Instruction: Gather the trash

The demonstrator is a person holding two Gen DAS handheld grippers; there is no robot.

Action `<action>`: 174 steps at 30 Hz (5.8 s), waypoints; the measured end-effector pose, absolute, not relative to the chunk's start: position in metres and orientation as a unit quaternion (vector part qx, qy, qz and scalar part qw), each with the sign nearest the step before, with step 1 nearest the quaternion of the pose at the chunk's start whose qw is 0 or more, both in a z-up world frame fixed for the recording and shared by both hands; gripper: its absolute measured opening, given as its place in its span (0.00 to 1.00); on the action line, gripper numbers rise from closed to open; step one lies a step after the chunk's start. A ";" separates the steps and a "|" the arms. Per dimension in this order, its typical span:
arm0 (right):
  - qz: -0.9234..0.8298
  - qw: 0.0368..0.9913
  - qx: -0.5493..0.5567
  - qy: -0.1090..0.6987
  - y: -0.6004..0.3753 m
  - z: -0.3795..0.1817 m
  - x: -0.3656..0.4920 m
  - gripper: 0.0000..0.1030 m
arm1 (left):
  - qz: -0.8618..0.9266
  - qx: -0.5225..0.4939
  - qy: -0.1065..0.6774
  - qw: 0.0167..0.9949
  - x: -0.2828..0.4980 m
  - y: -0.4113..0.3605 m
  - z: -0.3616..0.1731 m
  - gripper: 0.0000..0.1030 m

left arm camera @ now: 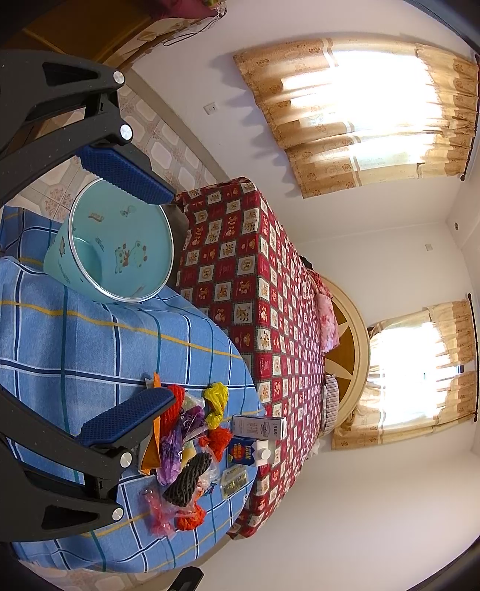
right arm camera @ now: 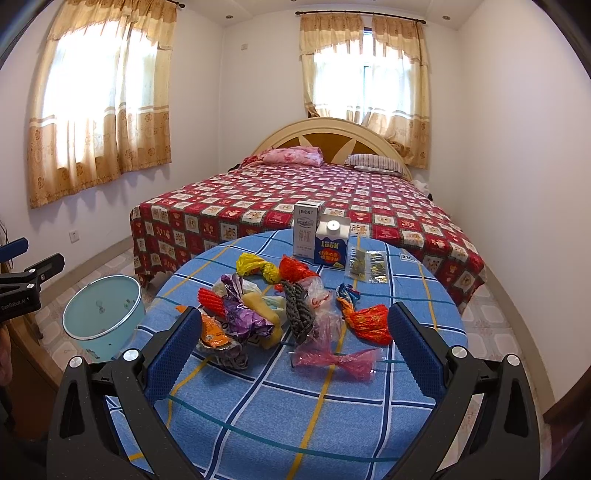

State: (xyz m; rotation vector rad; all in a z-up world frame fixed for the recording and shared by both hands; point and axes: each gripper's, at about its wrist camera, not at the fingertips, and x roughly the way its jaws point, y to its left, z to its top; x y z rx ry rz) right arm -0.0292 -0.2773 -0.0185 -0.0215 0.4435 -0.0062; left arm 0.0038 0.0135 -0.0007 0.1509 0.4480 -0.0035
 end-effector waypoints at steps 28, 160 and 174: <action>-0.003 0.975 -0.009 0.223 -0.278 -0.023 -0.028 0.96 | -0.001 0.076 0.223 0.972 0.004 0.016 0.000 0.94; 0.055 0.929 0.048 0.363 -0.375 -0.133 0.080 0.23 | -0.052 0.121 0.341 0.931 0.082 -0.004 -0.110 0.23; 0.079 0.959 0.051 0.268 -0.341 -0.044 0.092 0.24 | 0.010 0.106 0.334 0.937 0.093 0.047 -0.093 0.23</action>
